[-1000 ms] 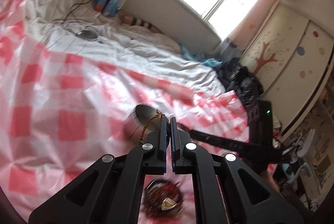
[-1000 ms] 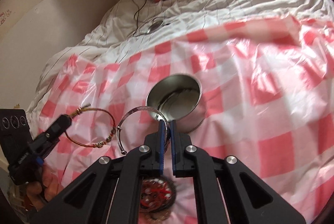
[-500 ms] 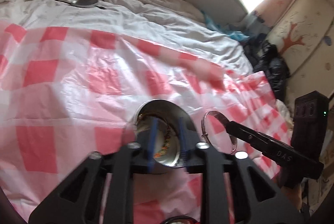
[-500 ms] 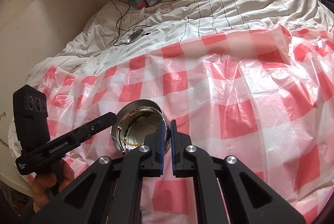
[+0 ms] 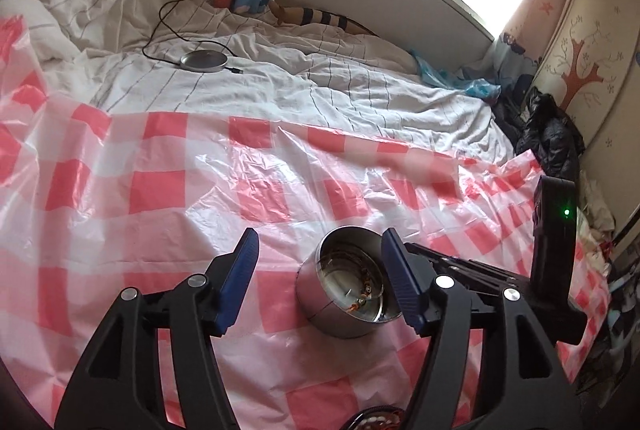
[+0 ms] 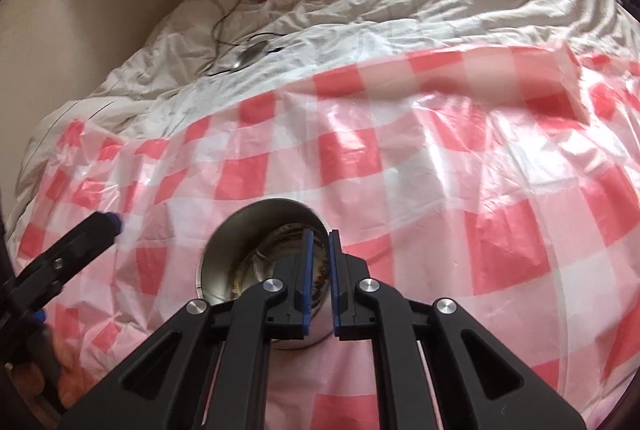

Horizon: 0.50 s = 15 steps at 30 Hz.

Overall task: Organize jewelry
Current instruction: 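Move both tools back over the jewelry dish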

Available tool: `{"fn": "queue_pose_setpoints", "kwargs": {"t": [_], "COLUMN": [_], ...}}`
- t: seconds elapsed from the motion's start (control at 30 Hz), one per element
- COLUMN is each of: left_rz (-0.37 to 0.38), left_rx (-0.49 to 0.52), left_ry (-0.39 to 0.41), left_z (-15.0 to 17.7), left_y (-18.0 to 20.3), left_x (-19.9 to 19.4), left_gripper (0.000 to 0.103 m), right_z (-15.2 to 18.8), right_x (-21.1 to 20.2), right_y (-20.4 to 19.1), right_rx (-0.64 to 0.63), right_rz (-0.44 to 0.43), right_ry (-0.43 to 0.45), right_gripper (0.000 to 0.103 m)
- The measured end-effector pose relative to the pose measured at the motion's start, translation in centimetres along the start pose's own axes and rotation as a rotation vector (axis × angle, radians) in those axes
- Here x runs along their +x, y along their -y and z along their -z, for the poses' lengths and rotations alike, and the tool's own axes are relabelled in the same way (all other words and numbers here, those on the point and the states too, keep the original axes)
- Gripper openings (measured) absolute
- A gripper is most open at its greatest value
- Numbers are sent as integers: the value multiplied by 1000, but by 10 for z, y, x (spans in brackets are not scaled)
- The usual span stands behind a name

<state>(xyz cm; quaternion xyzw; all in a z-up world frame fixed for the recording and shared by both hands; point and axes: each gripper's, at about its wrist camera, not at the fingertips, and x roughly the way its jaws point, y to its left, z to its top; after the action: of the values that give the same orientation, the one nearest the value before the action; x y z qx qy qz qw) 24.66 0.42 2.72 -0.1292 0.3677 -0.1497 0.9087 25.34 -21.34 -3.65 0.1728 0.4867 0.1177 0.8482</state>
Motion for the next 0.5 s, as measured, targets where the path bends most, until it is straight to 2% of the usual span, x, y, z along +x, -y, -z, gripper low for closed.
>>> {"fn": "queue_pose_setpoints", "kwargs": {"t": [0.03,0.07,0.2,0.27,0.3,0.4,0.5], "left_rz": [-10,-18,-38,-40,-39,3,53], "left_rx": [17,30,76,103,117,143,126], "left_ry": [0,0,-18,-40,-53,-119,-193], "left_z": [1,3,12,22,27,46,69], "left_y": [1,2,4,5,6,8,4], "left_x": [-4,-6,-19,-26,-29,-35,-36], "left_gripper": [61,62,64,64,64,64,64], "right_z": [5,12,53,81,94,125,146], "right_x": [-7,-18,-67,-87,-93,-99,-91], "right_y": [2,3,4,7,9,15,17], "right_rx": [9,10,26,40,42,64,78], "right_rz": [-3,-5,-30,-32,-34,-46,-46], "right_ry": [19,42,119,152,160,134,80], "right_gripper": [34,38,41,51,52,52,52]}}
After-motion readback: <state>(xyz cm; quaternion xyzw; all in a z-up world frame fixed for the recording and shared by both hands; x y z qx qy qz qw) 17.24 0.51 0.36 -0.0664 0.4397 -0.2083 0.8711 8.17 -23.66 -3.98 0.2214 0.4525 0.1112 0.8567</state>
